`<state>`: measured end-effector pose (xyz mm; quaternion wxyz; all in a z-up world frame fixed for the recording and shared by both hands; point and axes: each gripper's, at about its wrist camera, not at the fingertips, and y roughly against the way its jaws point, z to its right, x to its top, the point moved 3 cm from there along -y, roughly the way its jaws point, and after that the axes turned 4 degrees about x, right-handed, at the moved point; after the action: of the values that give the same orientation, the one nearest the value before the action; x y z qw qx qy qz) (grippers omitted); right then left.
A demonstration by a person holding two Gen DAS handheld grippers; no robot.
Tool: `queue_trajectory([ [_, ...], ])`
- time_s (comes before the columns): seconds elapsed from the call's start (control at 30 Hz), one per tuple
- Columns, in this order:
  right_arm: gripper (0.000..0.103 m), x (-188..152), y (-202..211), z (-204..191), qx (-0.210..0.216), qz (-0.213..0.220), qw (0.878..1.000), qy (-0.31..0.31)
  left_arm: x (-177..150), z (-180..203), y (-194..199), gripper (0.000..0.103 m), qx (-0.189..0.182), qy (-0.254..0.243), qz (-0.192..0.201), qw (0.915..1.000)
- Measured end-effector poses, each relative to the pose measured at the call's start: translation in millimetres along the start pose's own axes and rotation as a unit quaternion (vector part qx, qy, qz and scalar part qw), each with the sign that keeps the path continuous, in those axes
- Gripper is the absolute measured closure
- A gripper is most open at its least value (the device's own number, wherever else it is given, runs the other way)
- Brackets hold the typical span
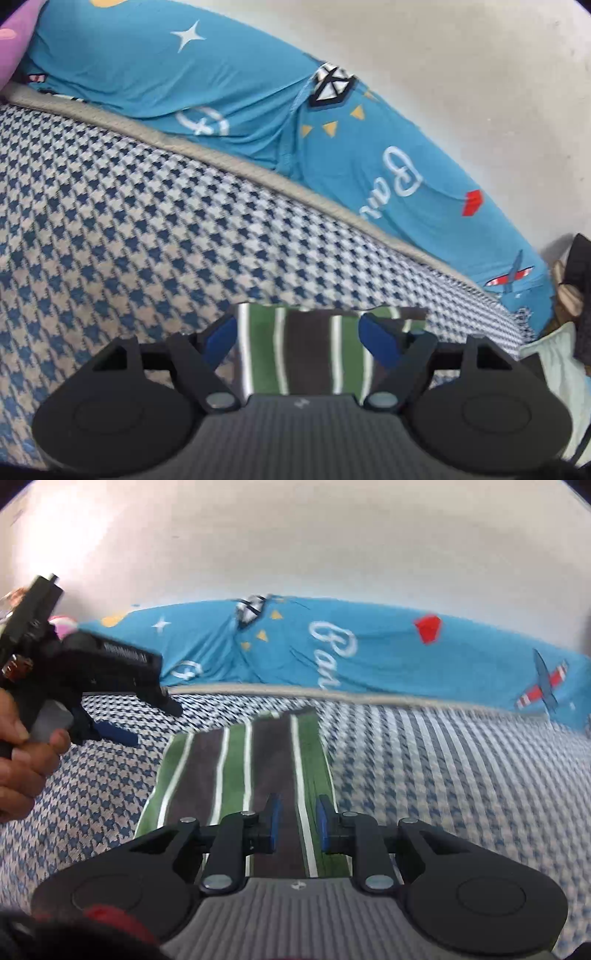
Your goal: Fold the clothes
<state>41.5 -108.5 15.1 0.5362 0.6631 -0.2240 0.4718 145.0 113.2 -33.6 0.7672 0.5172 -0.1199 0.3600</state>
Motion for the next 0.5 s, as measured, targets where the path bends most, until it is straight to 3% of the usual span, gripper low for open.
queue_trajectory([
  [0.23, 0.084, 14.3, -31.8, 5.4, 0.035, 0.003, 0.999, -0.001, -11.5, -16.8, -12.1, 0.024, 0.035, -0.024, -0.025, 0.9988],
  [0.5, 0.084, 27.1, -62.6, 11.1, 0.043, 0.000, 0.999, 0.010, -17.4, -19.6, -21.5, 0.017, 0.055, -0.039, -0.033, 0.9972],
])
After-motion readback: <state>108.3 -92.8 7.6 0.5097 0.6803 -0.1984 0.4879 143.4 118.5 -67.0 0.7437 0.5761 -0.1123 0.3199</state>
